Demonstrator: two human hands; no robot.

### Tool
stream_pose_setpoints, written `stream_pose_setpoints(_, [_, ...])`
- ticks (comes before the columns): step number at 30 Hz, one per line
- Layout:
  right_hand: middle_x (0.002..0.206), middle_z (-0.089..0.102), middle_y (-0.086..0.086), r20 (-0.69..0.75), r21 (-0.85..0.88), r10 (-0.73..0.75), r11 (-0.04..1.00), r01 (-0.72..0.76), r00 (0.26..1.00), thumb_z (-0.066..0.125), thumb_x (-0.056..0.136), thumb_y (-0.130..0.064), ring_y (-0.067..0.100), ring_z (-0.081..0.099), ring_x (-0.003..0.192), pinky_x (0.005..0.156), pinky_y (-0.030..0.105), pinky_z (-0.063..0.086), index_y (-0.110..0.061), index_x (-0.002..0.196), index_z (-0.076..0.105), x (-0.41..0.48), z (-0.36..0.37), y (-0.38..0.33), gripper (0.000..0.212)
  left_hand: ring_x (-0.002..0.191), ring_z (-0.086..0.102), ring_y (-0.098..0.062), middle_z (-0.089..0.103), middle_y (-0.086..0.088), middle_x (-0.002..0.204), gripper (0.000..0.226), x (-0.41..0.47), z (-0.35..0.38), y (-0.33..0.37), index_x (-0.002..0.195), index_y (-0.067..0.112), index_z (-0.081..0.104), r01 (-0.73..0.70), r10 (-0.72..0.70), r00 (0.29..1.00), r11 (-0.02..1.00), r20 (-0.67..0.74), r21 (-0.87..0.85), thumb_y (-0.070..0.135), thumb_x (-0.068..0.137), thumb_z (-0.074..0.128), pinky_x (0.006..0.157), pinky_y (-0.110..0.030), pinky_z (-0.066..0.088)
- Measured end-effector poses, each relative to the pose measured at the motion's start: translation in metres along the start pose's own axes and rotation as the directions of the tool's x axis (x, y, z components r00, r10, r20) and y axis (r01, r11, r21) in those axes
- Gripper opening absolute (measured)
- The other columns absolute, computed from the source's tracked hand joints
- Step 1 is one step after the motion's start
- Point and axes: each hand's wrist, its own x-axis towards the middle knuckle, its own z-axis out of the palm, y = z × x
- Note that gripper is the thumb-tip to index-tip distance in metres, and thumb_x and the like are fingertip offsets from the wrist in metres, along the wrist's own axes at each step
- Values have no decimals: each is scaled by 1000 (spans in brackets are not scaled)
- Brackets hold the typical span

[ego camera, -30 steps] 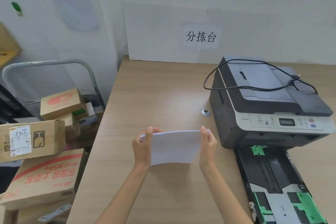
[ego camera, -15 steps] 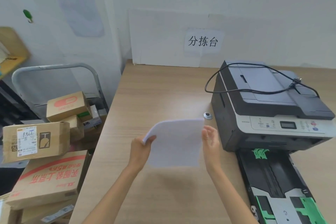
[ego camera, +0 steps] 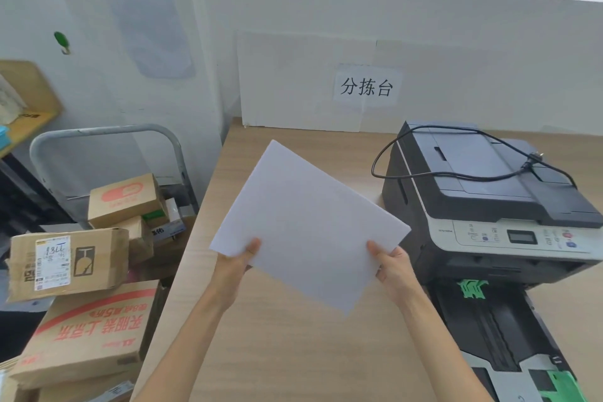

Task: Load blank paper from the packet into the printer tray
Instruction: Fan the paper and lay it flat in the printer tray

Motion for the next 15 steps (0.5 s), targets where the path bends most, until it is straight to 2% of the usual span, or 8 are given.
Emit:
stream_pose_setpoints(3, [89, 71, 14, -146, -66, -120, 992, 111, 982, 58, 89, -4, 26, 67, 77, 75, 40, 55, 4, 105, 62, 3, -6, -5, 18, 114, 62, -17, 68, 11, 121, 78, 7, -33, 14, 128, 31, 51, 91, -120, 917, 991, 381, 94, 52, 59, 82, 80, -26, 58])
stream_pose_setpoints(4, [93, 68, 18, -153, -73, -131, 990, 122, 979, 58, 90, -4, 29, 65, 81, 80, 46, 52, 7, 106, 61, 2, -9, -5, 20, 117, 61, -16, 63, 10, 129, 82, 11, -41, 23, 135, 31, 45, 98, -144, 874, 988, 464, 122, 55, 64, 78, 84, -27, 57])
stream_pose_setpoints(6, [90, 70, 16, -143, -81, -138, 989, 127, 980, 56, 90, -4, 27, 66, 78, 78, 44, 52, 7, 105, 61, -3, -15, 0, 19, 118, 60, -14, 61, 9, 132, 67, 19, -46, 37, 135, 36, 46, 52, -198, 820, 960, 537, 274, 52, 74, 70, 86, -24, 56])
stream_pose_setpoints(7, [85, 72, 12, -134, -101, -139, 987, 126, 981, 56, 90, -4, 24, 68, 74, 73, 39, 55, 7, 104, 61, -5, -16, 3, 18, 113, 64, -13, 66, 10, 126, 53, 21, -42, 40, 127, 39, 55, 31, -228, 821, 933, 524, 358, 50, 77, 69, 82, -22, 57])
stream_pose_setpoints(9, [87, 71, 14, -122, -143, -134, 983, 117, 983, 57, 89, -3, 24, 66, 75, 69, 35, 54, 9, 103, 62, -6, -14, 11, 19, 99, 70, -13, 74, 10, 105, 23, 26, -27, 34, 102, 42, 69, 10, -207, 892, 897, 402, 442, 40, 79, 71, 72, -21, 58])
stream_pose_setpoints(11, [96, 69, 18, -109, -169, -135, 979, 116, 985, 59, 89, -3, 27, 64, 83, 75, 36, 51, 6, 103, 65, -6, -12, 22, 18, 89, 72, -14, 77, 4, 92, 13, 28, -11, 15, 88, 37, 73, 20, -134, 961, 908, 244, 418, 26, 82, 72, 73, -31, 60])
stream_pose_setpoints(13, [98, 72, 13, -101, -176, -130, 978, 110, 986, 60, 89, -4, 22, 66, 84, 76, 32, 52, -6, 100, 69, -6, -10, 32, 15, 87, 71, -17, 75, -2, 92, 12, 24, -2, -7, 85, 32, 71, 41, -85, 992, 909, 89, 416, 21, 84, 69, 78, -44, 59])
stream_pose_setpoints(15, [92, 75, 1, -104, -169, -114, 981, 95, 988, 61, 88, -7, 13, 69, 81, 71, 24, 55, -17, 95, 72, -7, -11, 39, 16, 92, 69, -23, 73, -9, 96, 11, 17, 2, -28, 94, 23, 71, 47, -61, 998, 903, 20, 426, 17, 86, 66, 79, -49, 55])
